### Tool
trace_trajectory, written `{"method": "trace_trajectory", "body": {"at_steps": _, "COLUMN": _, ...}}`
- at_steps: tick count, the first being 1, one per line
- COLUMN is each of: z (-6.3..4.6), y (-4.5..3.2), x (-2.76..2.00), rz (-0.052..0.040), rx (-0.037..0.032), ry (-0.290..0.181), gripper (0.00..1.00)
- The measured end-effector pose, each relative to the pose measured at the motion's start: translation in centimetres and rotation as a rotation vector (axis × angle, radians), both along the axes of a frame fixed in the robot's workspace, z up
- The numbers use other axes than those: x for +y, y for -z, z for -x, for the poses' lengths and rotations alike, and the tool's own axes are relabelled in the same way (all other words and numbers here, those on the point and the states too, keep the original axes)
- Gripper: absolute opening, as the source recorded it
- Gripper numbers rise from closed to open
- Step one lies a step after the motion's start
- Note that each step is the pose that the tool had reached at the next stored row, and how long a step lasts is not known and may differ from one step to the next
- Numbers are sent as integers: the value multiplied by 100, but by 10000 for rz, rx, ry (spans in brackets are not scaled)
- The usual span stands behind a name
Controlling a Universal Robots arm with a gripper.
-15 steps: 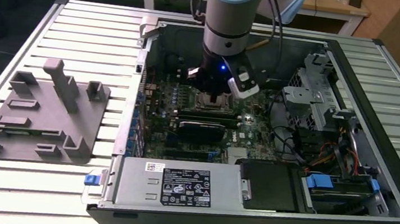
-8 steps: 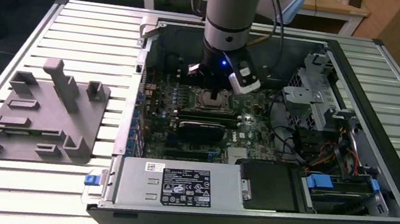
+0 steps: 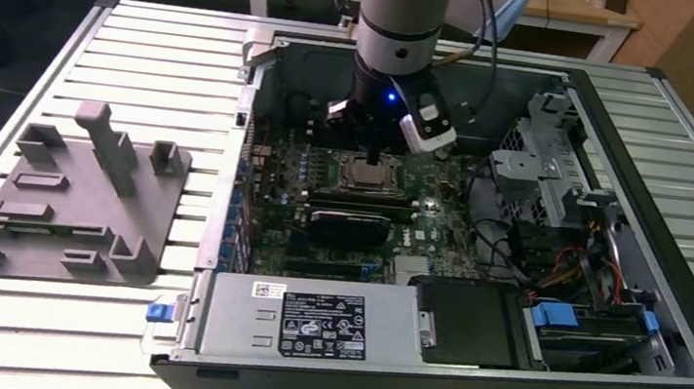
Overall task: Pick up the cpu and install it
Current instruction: 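Install the second cpu locking lever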
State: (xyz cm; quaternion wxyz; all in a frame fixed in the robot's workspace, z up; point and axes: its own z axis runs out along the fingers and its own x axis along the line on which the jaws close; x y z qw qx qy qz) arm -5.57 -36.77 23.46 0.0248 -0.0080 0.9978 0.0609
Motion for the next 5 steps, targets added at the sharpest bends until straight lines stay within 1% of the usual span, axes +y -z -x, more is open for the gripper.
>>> {"method": "trace_trajectory", "body": {"at_steps": 5, "z": 0, "y": -1, "x": 0, "rz": 3, "rx": 1, "ry": 0, "gripper": 11}}
